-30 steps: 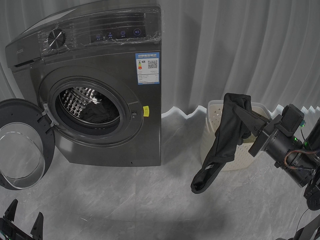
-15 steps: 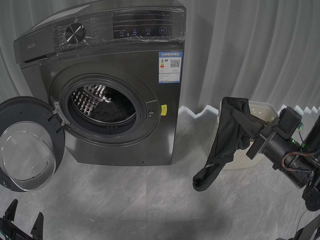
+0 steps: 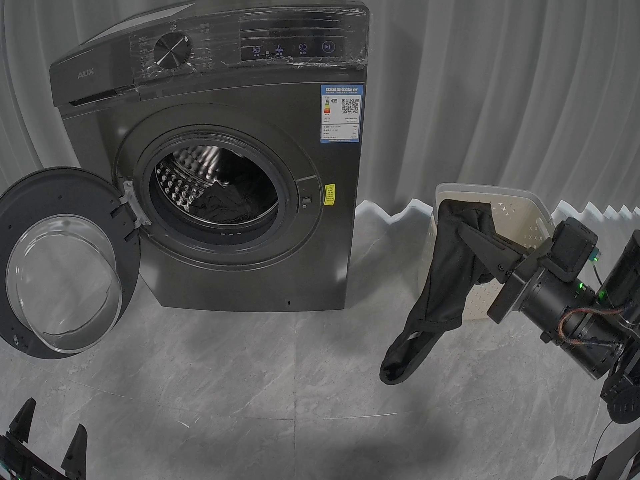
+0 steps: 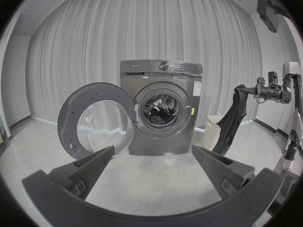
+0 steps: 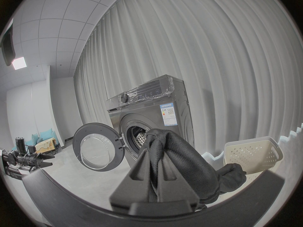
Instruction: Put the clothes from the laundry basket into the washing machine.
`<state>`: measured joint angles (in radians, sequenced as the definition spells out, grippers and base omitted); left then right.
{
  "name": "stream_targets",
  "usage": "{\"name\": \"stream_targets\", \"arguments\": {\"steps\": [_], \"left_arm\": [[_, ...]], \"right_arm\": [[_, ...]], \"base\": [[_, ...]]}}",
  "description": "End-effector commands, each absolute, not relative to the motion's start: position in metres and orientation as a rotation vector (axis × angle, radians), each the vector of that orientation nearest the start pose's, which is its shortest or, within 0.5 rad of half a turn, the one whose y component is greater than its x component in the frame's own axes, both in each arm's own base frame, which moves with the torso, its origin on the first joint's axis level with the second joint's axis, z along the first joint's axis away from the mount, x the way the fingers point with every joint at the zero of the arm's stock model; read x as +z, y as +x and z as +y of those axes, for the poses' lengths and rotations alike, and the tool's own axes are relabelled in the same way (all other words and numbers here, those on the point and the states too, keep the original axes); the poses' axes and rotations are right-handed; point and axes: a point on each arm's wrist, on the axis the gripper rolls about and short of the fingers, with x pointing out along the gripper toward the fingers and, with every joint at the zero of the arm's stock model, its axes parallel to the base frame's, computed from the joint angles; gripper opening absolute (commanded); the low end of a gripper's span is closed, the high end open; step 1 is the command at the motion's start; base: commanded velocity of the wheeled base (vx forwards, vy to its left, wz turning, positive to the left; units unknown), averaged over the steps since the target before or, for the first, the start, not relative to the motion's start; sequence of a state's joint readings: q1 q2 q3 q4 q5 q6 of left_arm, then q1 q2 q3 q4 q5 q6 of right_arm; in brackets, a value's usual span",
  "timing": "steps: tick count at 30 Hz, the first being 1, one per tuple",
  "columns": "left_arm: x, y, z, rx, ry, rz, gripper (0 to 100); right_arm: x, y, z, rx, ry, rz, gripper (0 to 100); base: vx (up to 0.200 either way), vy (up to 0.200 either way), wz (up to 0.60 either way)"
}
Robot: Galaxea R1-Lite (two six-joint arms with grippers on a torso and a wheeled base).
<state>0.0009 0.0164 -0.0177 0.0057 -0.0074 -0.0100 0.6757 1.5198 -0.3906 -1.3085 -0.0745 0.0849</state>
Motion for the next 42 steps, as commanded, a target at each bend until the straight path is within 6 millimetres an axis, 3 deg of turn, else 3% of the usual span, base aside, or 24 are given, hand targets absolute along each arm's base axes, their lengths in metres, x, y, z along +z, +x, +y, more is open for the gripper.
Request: {"name": "stream_targets", "arguments": {"steps": [1,31,42], "left_arm": [[0.0753,-0.0229,-0.0002,-0.006,-0.012,0.005,100],[0.0753,-0.0229,-0.0002,-0.006,-0.011,0.005,100],[0.0753,-0.0229,-0.0002,-0.006,-0.003,0.005,100]], "right_arm": [[0.1915,0.1797,0.1422,0.608,0.147,-0.141,0],[0.1921,0.1786,0.1431,0.614,0.149,-0.144,0],[0.1928,0.1799,0.1426,0.604,0.152,-0.146,0]], "base": [[0.0,0.0,0.0],[0.0,0.2,0.0],[0.0,0.0,0.0]]}}
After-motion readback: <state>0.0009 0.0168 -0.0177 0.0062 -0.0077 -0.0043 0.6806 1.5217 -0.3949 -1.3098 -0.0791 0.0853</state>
